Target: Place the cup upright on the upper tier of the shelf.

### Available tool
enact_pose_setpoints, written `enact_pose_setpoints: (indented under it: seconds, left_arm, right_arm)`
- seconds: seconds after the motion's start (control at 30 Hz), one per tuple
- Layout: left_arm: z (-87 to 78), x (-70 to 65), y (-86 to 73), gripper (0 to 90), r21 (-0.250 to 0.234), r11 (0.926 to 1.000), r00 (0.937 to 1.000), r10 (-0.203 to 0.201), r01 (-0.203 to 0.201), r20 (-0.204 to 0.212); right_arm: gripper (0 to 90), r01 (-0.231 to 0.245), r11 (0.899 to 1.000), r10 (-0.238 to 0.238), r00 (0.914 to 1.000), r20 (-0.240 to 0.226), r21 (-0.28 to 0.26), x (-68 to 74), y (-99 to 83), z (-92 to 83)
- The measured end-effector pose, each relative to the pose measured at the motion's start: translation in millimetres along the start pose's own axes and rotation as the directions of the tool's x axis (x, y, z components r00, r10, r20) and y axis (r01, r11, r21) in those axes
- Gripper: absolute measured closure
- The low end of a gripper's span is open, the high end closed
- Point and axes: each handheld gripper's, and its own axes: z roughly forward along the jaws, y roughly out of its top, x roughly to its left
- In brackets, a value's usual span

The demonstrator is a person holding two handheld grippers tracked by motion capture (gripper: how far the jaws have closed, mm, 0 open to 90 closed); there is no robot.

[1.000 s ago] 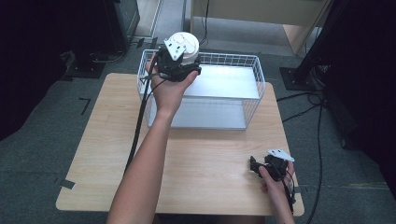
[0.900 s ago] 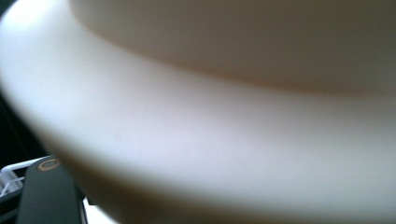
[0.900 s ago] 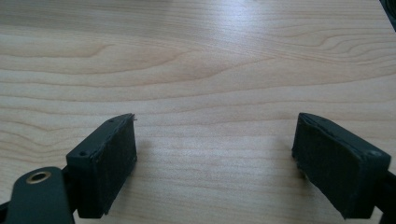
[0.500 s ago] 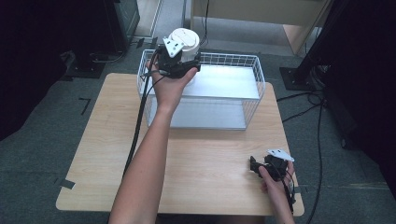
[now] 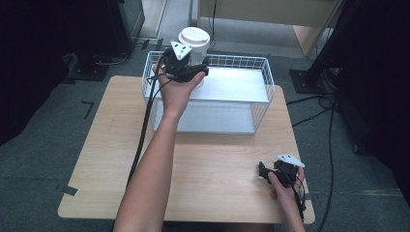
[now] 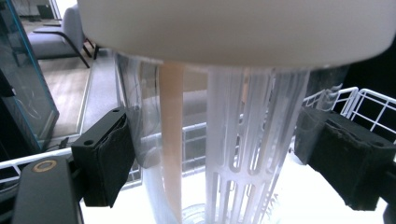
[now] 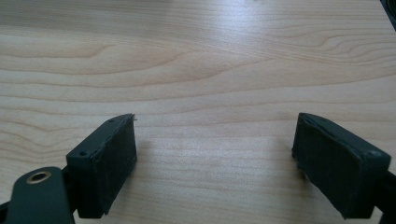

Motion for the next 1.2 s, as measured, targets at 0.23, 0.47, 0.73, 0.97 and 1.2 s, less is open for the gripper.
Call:
enact_pose_setpoints:
  seconds: [0.23,0.47,0.73,0.97,1.2]
  left_arm:
    - [-6.3,-2.0,-3.9,13.8,0.000,0.9999,0.9998,0.017,-0.017,0.012]
    - [-17.9,-4.6,-14.1,9.2,-0.017,0.9997,0.9997,0.015,-0.015,0.020]
    - [-37.5,-7.2,-24.4,1.2,-0.088,0.9958,0.9981,0.030,-0.025,0.054]
    - [-51.4,-13.5,-35.0,1.2,-0.097,0.9944,0.9978,0.046,-0.041,0.049]
    - [-68.4,-14.8,-45.0,1.2,-0.114,0.9915,0.9974,0.066,-0.062,0.029]
  right_arm:
    - [13.7,-0.002,1.000,0.002,1.0000,-0.002,0.001,0.1,0.0,-0.1]
    - [13.7,0.001,1.000,-0.001,1.0000,0.001,0.000,0.0,0.0,0.0]
    - [13.7,-0.001,1.000,0.001,1.0000,0.002,0.003,0.3,0.0,-0.1]
    - [13.8,0.000,1.000,0.000,1.0000,0.003,0.003,0.3,0.0,-0.1]
    - [13.8,-0.002,1.000,0.002,1.0000,0.004,0.000,0.5,-0.1,0.1]
